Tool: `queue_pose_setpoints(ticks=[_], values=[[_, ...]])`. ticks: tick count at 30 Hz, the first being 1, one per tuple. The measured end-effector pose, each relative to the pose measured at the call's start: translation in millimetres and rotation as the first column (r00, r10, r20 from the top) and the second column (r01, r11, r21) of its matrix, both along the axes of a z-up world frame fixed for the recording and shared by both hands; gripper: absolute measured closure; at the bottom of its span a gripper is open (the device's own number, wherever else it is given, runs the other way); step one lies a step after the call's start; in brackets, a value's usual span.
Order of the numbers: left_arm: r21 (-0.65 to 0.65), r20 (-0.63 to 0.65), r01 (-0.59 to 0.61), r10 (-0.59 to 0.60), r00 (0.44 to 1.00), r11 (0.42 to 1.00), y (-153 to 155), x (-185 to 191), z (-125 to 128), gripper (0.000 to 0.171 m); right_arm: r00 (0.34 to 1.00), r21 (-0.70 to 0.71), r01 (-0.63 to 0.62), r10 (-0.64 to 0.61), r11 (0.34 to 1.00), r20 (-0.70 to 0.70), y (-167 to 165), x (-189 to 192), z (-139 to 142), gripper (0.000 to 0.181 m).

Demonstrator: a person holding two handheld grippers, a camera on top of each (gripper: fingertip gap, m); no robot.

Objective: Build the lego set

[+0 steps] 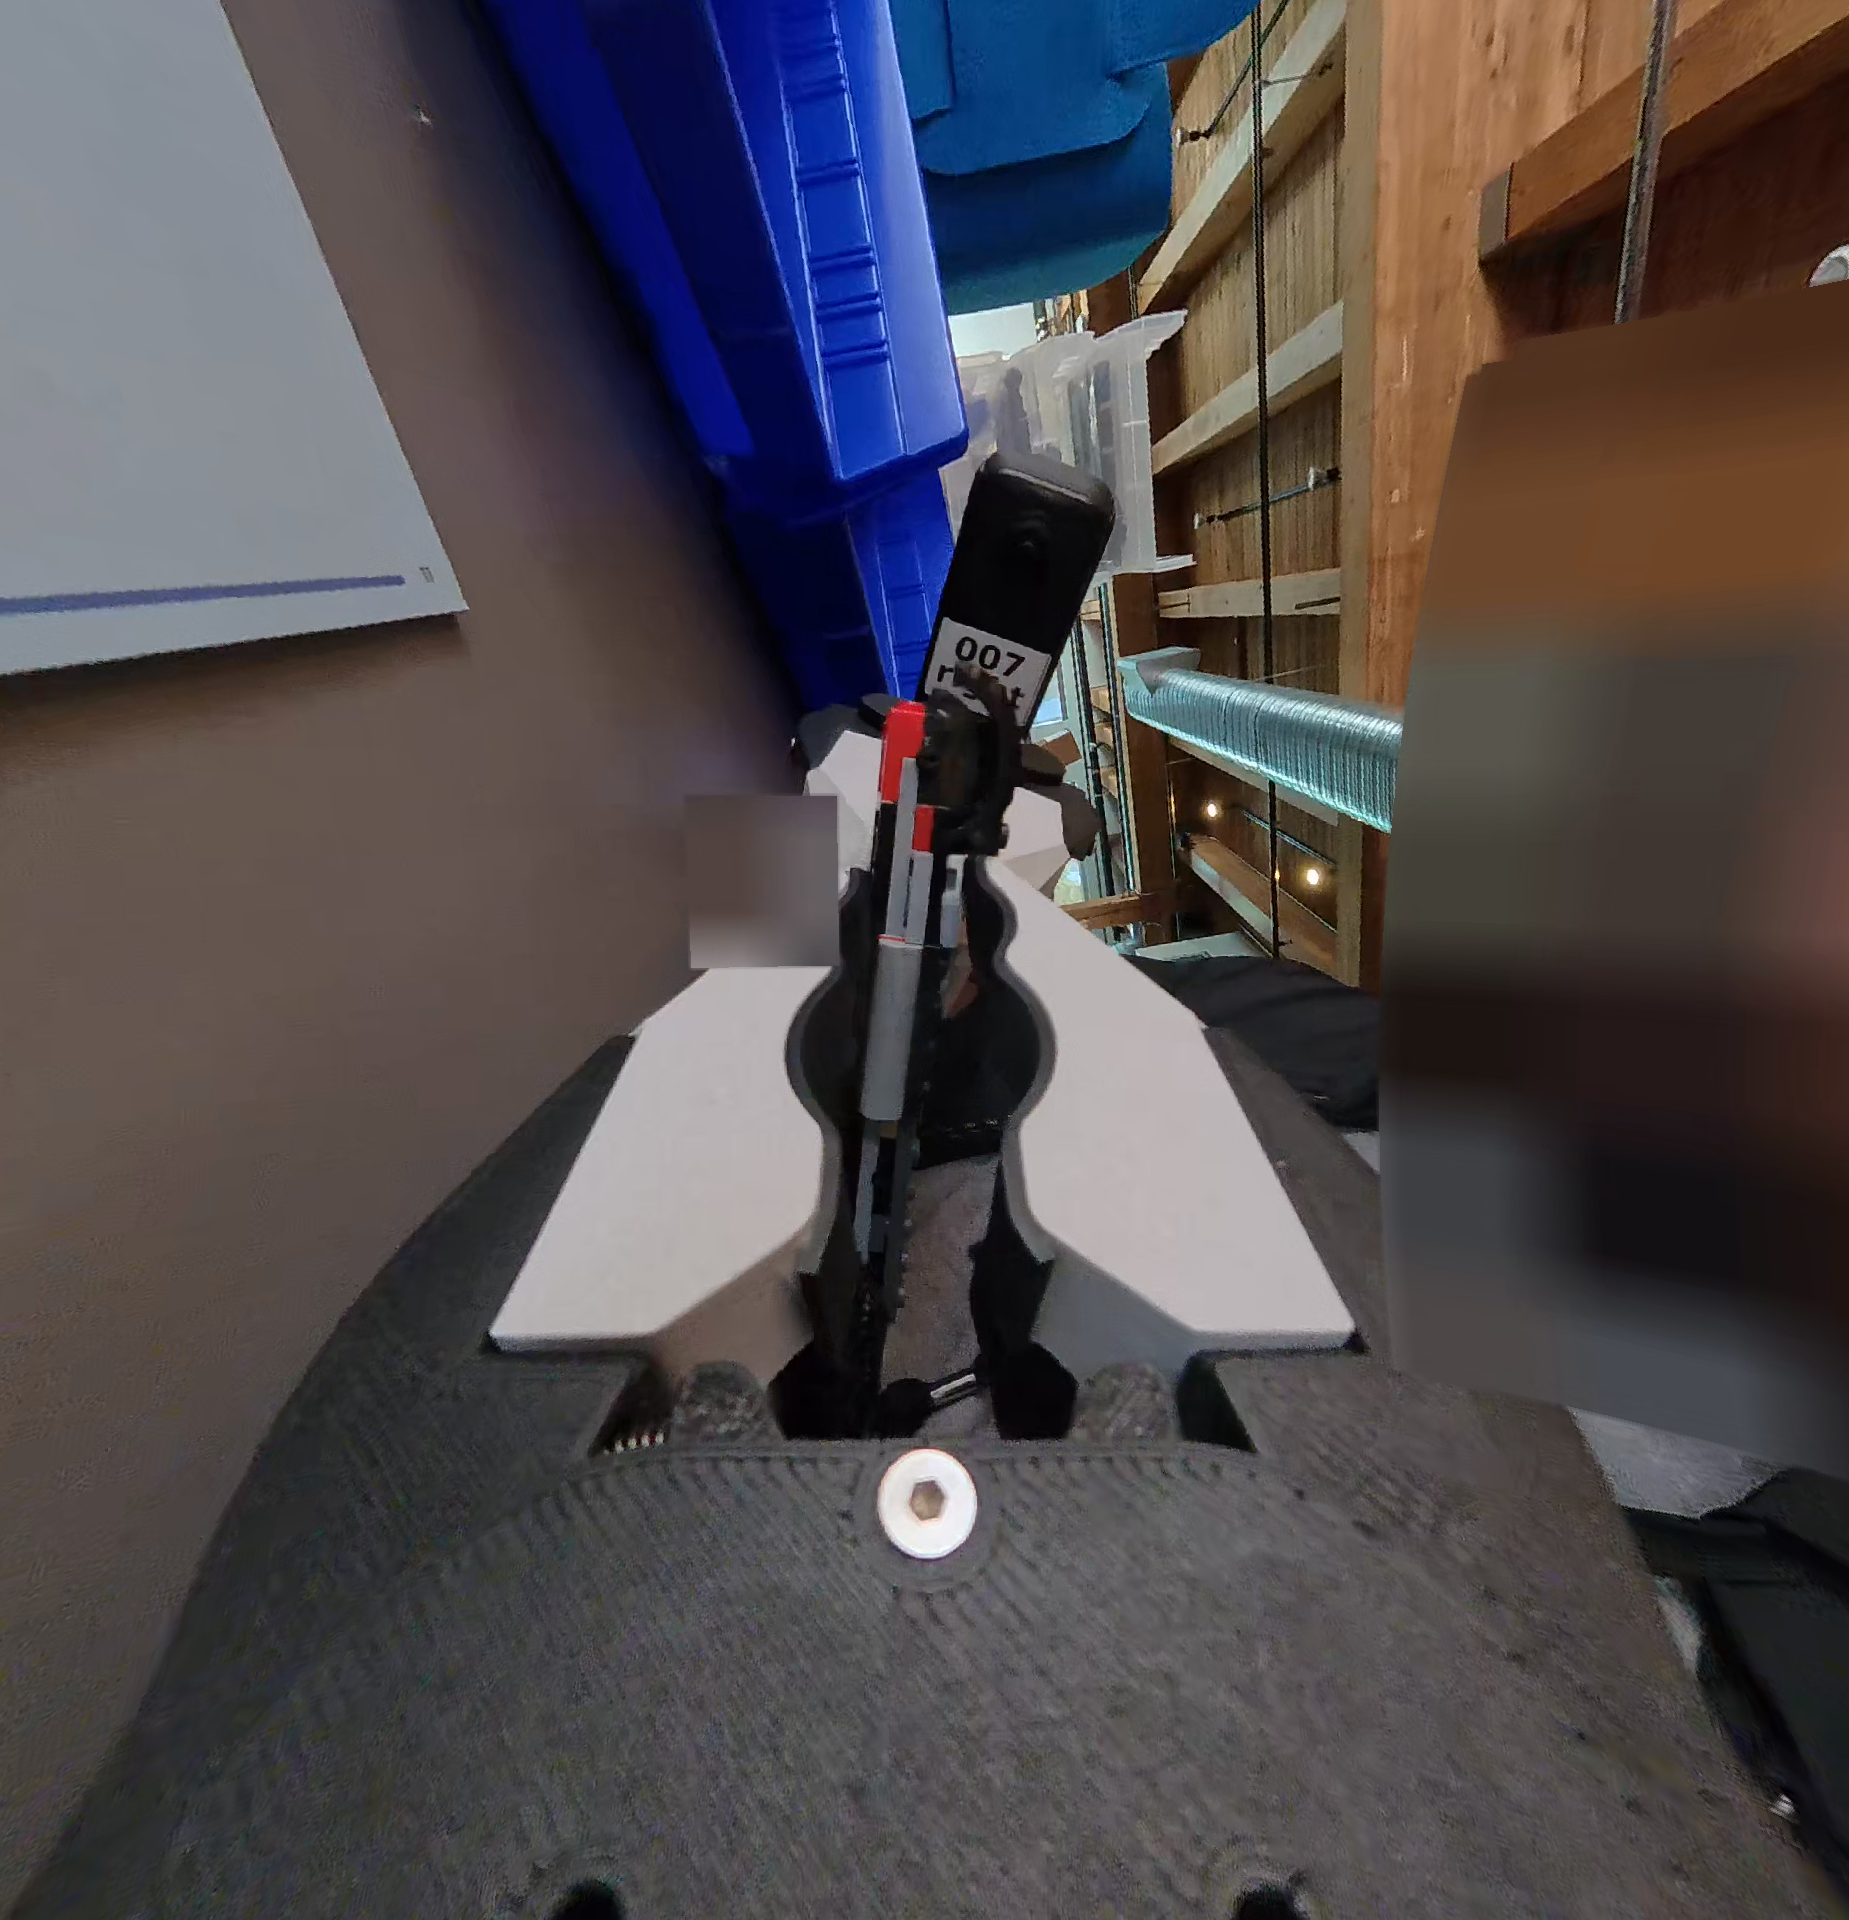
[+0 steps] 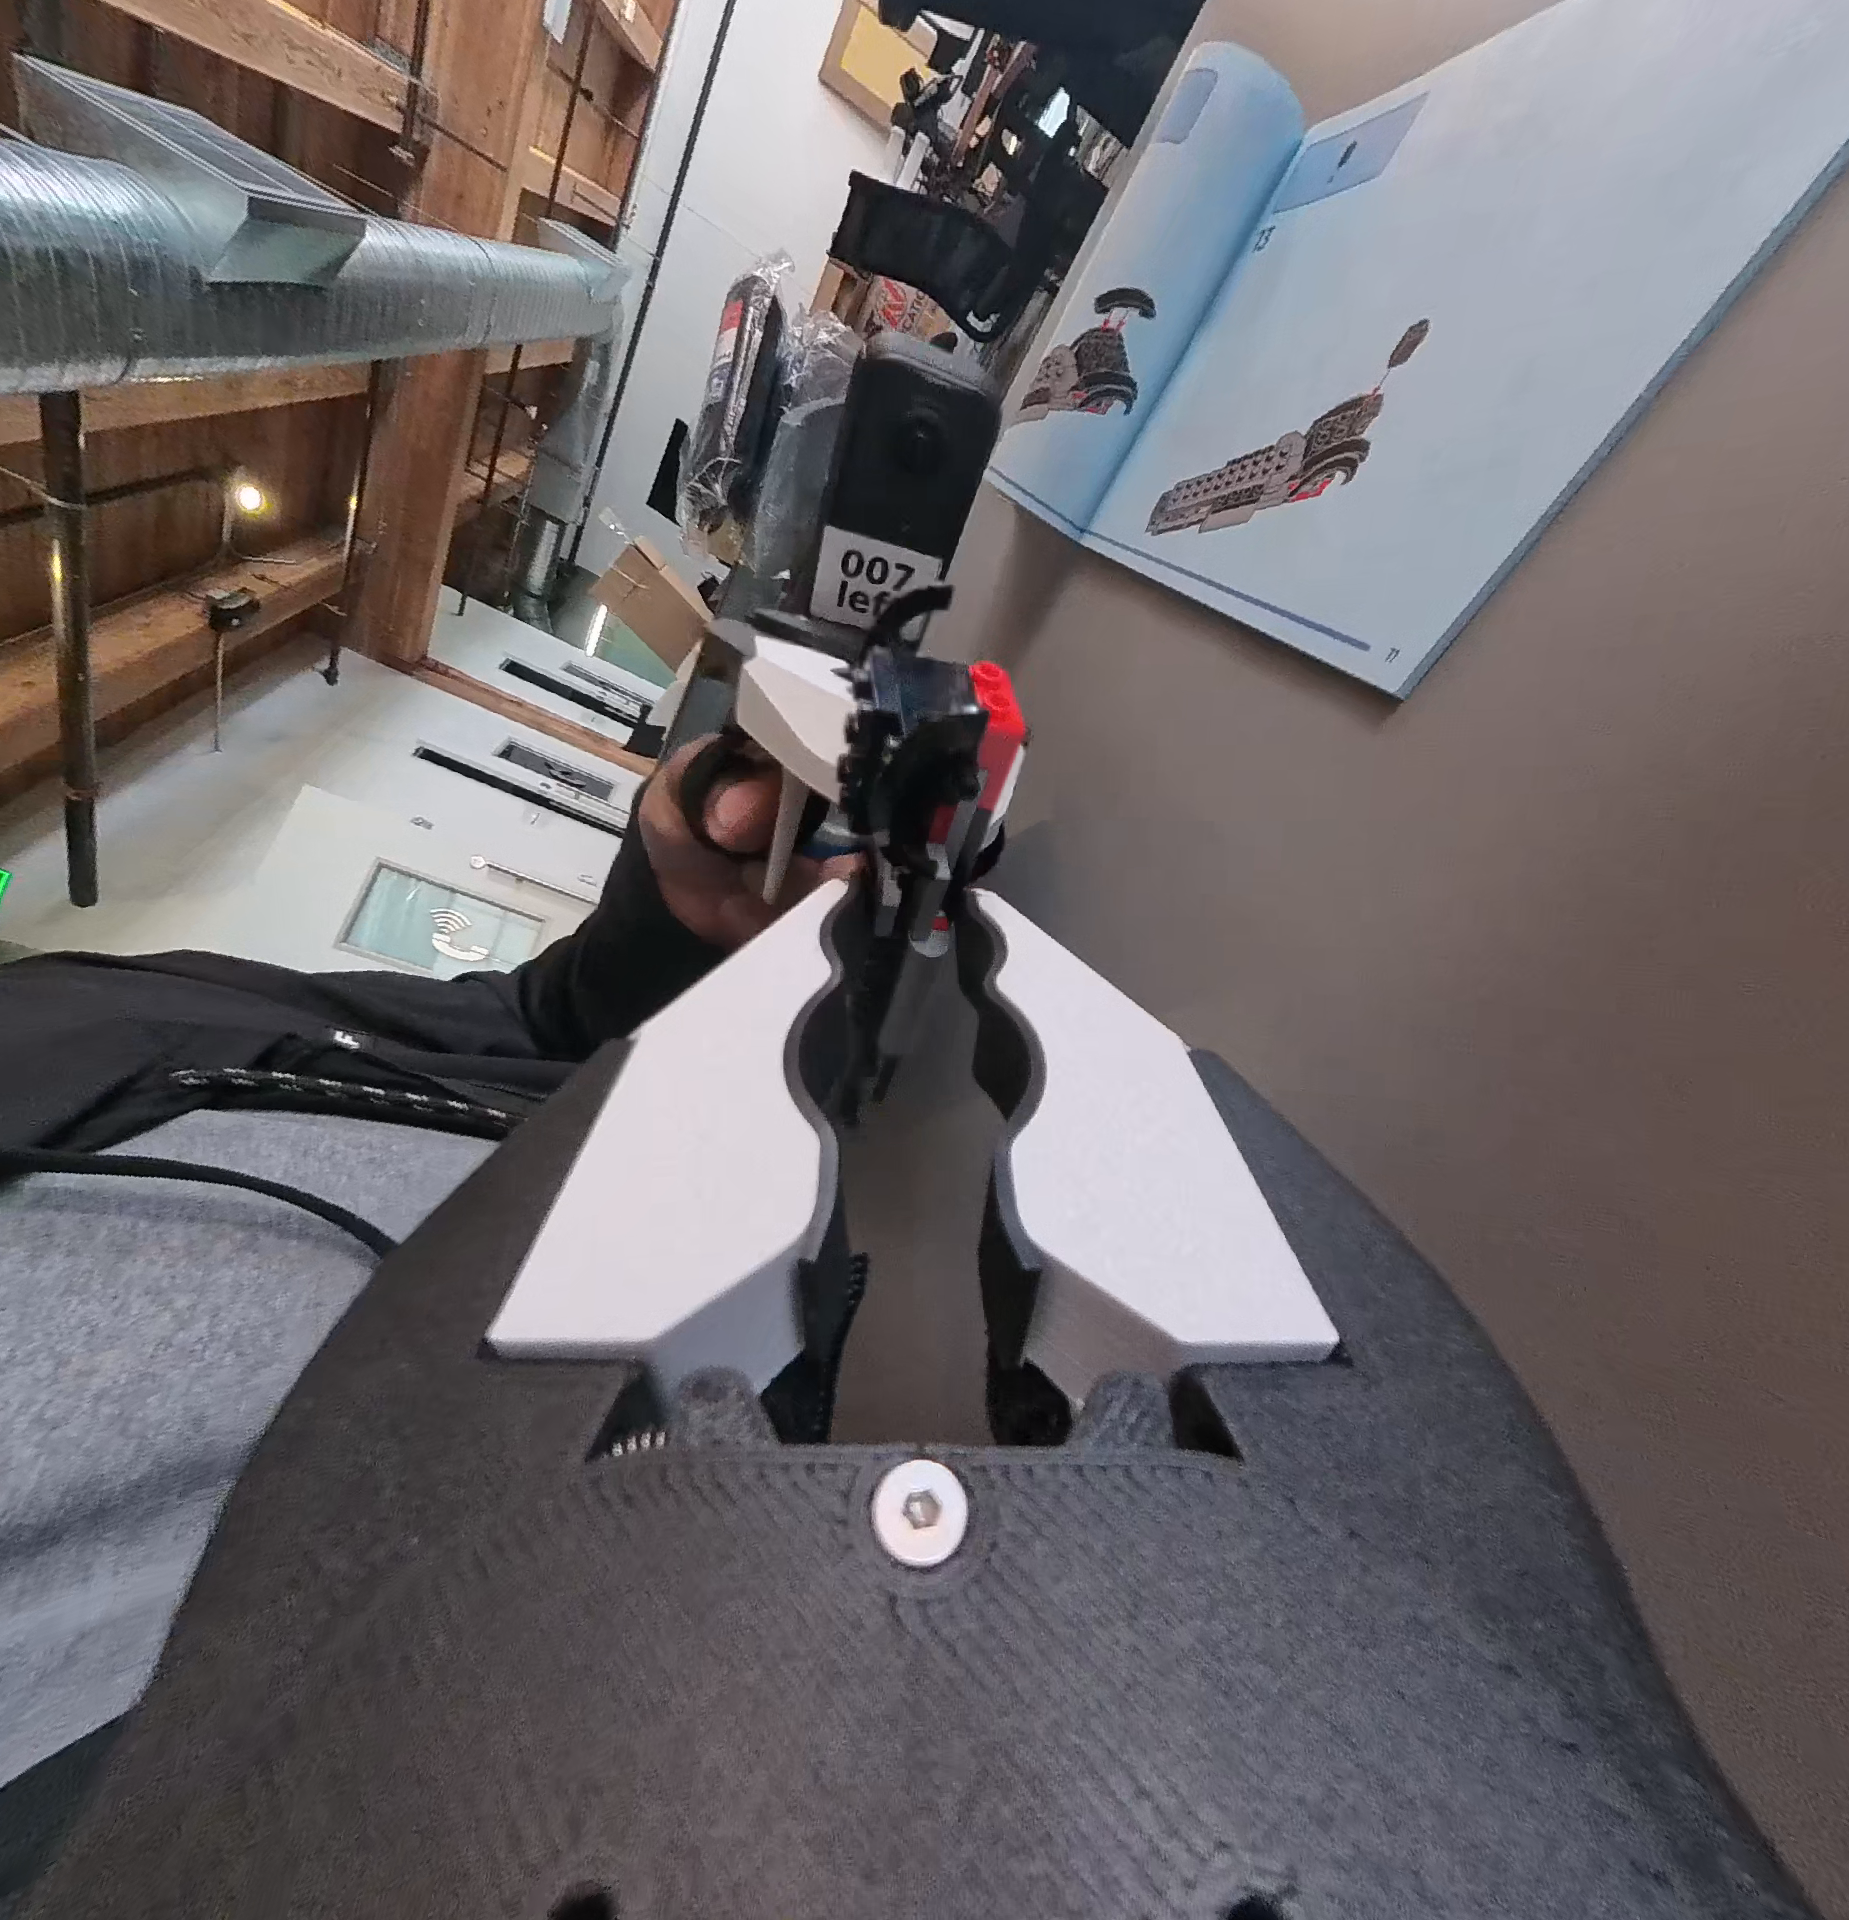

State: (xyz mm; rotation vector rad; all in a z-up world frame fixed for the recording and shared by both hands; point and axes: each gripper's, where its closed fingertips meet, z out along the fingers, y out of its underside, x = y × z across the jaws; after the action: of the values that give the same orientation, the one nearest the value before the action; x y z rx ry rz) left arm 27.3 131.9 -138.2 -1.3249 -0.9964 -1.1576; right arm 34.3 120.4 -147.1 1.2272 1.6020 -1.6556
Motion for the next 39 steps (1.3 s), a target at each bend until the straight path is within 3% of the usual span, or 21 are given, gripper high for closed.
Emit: queue_pose_setpoints(ticks=[20, 28, 39], values=[[-0.176, -0.193, -0.030, -0.005, 0.981, 0.984, -2.4, 1.3, -13.5, 0.153, 0.999, 0.109, -0.008, 0.012, 0.994, -0.032, -5.2, 1.6, -11.0, 0.161], [-0.162, -0.142, 0.013, -0.037, 0.989, 0.987, 0.0, 5.4, -9.7, 0.148, 0.998, 0.108, -0.020, 0.026, 0.994, -0.049, -6.6, 2.7, -9.1, 0.161], [-0.128, -0.135, -0.012, -0.006, 0.991, 0.992, -0.1, 2.2, -12.3, 0.154, 0.998, 0.121, -0.019, 0.025, 0.993, -0.054, -6.4, 2.1, -10.3, 0.160]])
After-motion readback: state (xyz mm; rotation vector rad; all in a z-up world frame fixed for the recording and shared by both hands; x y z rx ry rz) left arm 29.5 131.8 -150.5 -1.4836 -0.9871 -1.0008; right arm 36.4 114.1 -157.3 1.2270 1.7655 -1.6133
